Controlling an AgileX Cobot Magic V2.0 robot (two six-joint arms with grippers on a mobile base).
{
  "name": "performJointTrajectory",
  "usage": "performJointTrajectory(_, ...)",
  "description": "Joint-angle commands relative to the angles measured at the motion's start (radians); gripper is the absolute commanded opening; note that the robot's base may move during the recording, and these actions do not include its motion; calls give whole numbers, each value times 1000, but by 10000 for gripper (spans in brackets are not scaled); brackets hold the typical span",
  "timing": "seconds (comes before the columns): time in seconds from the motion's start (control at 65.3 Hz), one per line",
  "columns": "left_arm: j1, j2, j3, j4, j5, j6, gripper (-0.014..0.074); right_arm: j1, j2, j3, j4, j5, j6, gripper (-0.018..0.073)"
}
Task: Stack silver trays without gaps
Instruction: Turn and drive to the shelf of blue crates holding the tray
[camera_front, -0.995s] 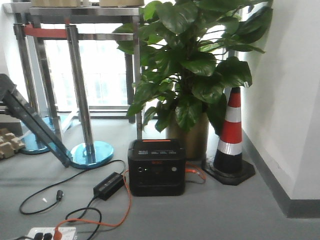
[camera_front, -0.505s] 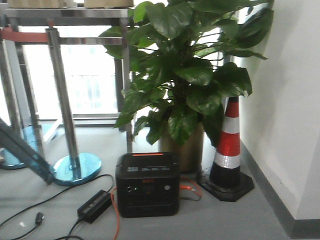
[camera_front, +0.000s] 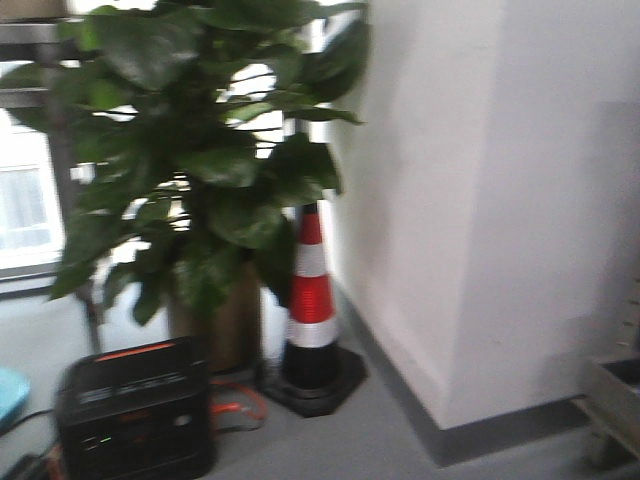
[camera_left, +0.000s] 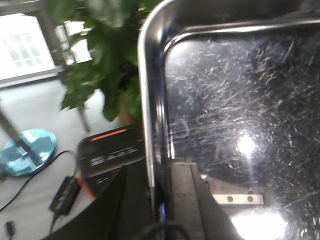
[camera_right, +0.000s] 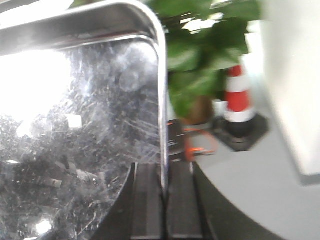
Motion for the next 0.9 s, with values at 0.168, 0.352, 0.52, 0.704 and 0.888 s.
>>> performJointTrajectory(0.168,-13,12,-1,-19,-70,23,-16,11,-9,-11,28,-152,-3,-78)
performJointTrajectory(0.352,-13,12,-1,-16,-70,23,-16,11,-9,-11,28,-152,-3,-78)
performJointTrajectory(0.52,-13,12,-1,-16,-70,23,-16,11,-9,-11,28,-152,-3,-78)
performJointTrajectory(0.704,-13,12,-1,-16,-70,23,-16,11,-9,-11,28,-152,-3,-78)
performJointTrajectory(0.888,-13,12,-1,-16,-70,23,-16,11,-9,-11,28,-152,-3,-78)
